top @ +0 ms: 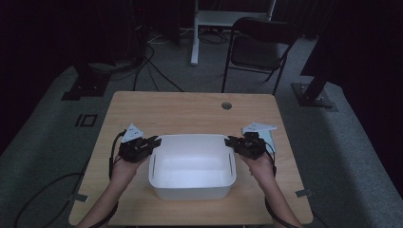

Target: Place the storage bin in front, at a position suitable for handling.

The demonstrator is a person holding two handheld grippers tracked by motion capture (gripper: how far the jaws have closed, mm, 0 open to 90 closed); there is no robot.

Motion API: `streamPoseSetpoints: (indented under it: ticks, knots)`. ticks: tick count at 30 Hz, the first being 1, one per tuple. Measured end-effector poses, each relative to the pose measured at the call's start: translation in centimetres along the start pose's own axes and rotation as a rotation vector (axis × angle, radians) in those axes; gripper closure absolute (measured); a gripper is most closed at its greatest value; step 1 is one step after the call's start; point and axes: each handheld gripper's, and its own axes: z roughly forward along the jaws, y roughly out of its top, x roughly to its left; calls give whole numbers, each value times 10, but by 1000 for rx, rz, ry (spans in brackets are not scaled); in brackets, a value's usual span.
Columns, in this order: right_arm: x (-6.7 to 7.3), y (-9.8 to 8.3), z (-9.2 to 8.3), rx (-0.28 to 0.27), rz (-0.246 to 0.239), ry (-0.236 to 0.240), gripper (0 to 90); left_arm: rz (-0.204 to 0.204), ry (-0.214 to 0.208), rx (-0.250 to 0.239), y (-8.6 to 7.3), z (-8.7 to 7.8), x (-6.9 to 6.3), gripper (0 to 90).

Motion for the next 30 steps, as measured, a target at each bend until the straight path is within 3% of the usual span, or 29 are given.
streamPoseSetpoints:
  ticks: [3,5,7,8,9,11,12,14,16,18,20,22,30]
  knots:
    - [0,-1,-1,-12,8,19,663,-15,-30,-2,0,1,3,651]
    - [1,-1,-6,-20,22,41,499,-39,-57,-22,0,2,7,607]
    - [5,-2,-11,-37,1,16,457,-37,-49,-27,1,3,7,550]
    - [9,-3,-13,-34,-26,7,429,-27,-64,-30,2,2,8,549]
    - [13,-4,-16,-33,-56,-10,442,-30,-69,-35,3,1,8,543]
    - [16,-7,-20,-42,-79,13,475,-23,-85,-31,5,2,8,494]
    - [16,-8,-21,-30,-75,21,476,-9,-76,-16,6,3,7,455]
    - [16,-10,-22,-9,-55,42,474,-4,-101,7,6,6,7,443]
    - [16,-13,-22,4,-36,36,460,1,-103,23,6,8,7,418]
    - [16,-16,-23,30,-8,35,461,13,-85,19,5,9,5,418]
    - [18,-19,-26,22,8,20,509,24,-76,26,4,10,4,432]
    - [21,-21,-30,25,3,13,520,15,-105,23,4,10,6,513]
    - [29,-28,-34,27,30,-17,601,29,-46,43,5,11,5,703]
